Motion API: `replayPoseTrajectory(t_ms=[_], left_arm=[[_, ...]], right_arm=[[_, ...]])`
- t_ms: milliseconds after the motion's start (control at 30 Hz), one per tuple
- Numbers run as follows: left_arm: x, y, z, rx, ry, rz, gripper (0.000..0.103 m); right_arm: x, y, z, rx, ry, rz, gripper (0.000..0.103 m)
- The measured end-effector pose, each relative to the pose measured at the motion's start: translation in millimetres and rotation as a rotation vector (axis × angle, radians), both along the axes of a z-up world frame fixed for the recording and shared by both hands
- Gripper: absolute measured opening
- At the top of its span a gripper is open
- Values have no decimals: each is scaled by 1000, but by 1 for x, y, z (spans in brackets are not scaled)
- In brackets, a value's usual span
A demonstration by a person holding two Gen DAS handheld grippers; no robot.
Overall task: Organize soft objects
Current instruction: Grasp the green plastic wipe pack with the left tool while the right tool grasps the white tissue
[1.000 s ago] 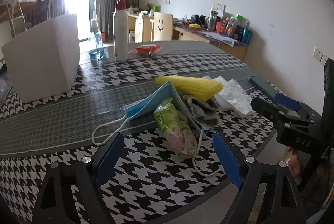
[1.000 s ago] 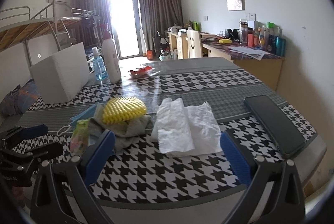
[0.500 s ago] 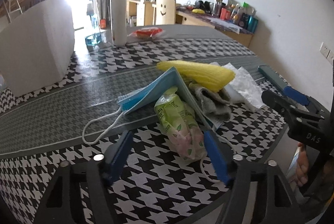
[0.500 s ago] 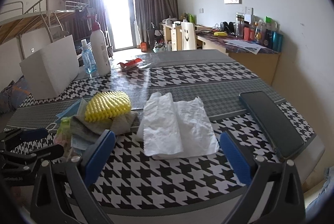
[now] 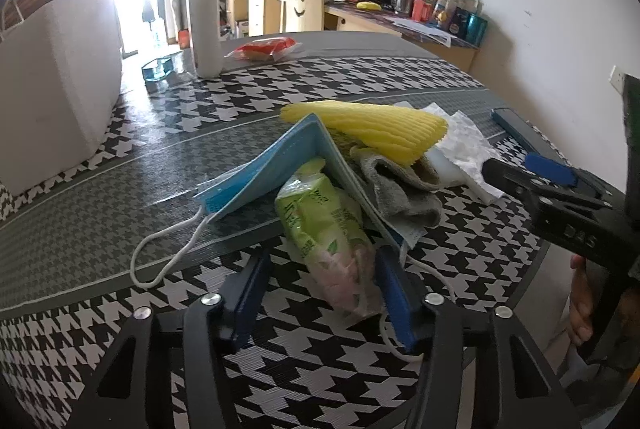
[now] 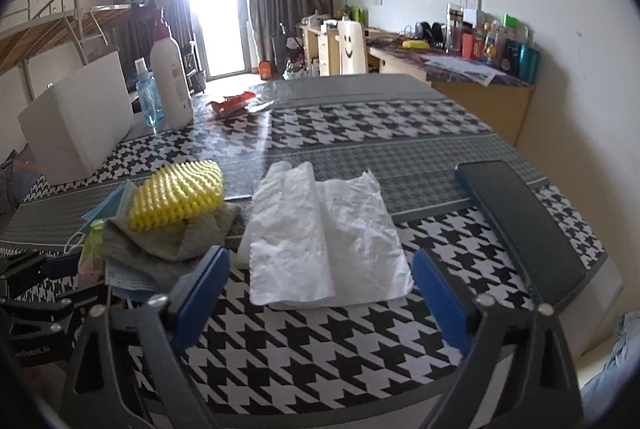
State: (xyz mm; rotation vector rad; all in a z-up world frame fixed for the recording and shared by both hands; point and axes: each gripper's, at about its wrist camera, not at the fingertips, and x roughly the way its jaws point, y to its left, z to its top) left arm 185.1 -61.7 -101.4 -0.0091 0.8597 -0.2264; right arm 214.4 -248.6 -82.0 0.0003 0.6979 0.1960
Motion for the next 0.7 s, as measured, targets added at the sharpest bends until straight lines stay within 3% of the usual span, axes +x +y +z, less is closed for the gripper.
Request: replayPoseTrajectory(t_ms=[200,467,533,700], left_arm=[[-1,-5,0,-2,-2,-33,33],[-4,-5,2,5,-20,-42,24],[-5,-5,2,6,-23,-42,24],[-9,-3,4,-3,-30,-40,23]], right_arm=[[11,0,-8,-7,46,-23,82],[20,0,-16,-34,109,-29,66],[20,1,-16,-52,107,-36,58],[21,1,-15,-47,107,-31,22]])
